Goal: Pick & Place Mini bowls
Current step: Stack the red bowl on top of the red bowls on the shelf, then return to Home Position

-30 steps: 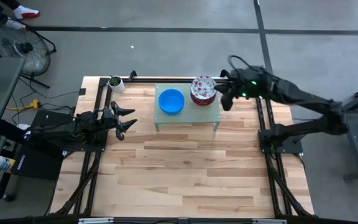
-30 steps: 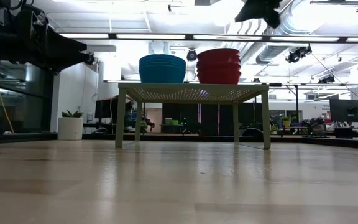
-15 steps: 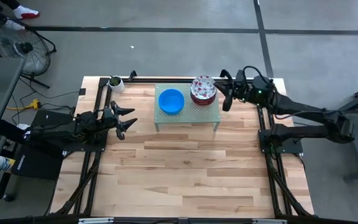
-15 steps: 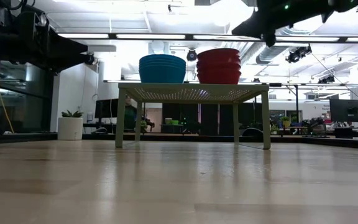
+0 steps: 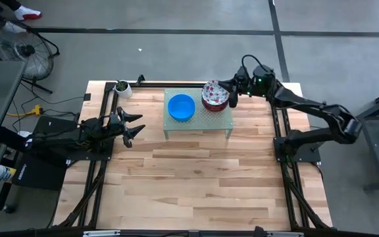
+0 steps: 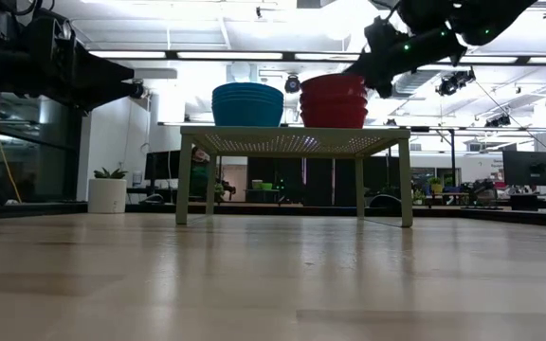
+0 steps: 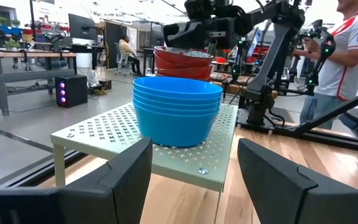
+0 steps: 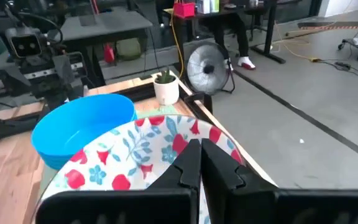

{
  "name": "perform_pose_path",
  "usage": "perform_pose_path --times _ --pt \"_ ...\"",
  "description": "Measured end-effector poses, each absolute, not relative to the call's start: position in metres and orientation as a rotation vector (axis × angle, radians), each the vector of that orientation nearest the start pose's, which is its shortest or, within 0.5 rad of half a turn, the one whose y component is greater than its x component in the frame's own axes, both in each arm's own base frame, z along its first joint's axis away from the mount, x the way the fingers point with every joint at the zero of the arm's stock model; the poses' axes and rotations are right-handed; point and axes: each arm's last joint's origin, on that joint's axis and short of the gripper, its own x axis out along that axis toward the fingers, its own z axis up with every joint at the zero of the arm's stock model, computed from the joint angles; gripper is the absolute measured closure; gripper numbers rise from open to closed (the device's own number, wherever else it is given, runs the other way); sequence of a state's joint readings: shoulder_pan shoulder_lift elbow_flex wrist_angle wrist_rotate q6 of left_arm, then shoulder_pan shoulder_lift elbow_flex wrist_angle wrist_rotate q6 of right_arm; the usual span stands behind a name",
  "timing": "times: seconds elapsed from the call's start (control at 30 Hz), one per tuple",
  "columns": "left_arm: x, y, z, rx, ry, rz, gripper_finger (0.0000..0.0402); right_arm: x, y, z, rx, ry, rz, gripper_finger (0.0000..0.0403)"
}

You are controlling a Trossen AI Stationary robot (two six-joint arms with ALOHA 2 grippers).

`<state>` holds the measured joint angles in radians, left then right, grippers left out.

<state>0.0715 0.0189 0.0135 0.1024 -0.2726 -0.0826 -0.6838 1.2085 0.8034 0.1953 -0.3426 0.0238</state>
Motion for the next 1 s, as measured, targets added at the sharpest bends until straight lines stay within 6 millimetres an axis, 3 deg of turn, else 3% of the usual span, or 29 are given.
perform_pose_path --times 0.43,0.67,0.83,1.0 --pt "0.096 0.015 0.176 -0.092 -0.111 0.34 0.017 0.215 -0.167 0.278 0.192 0.248 -0.349 0.0403" --pt "0.096 0.015 0.177 -0.089 -0.111 0.334 0.017 0.208 -0.16 0.302 0.168 0.157 -0.348 0.0403" --pt "0.096 0.014 0.178 -0.083 -0.12 0.306 0.017 0.2 -0.144 0.317 0.186 0.137 -0.352 0.0403" --pt "0.096 0.012 0.178 -0.08 -0.122 0.255 0.017 0.199 -0.11 0.32 0.194 0.207 -0.308 0.0403"
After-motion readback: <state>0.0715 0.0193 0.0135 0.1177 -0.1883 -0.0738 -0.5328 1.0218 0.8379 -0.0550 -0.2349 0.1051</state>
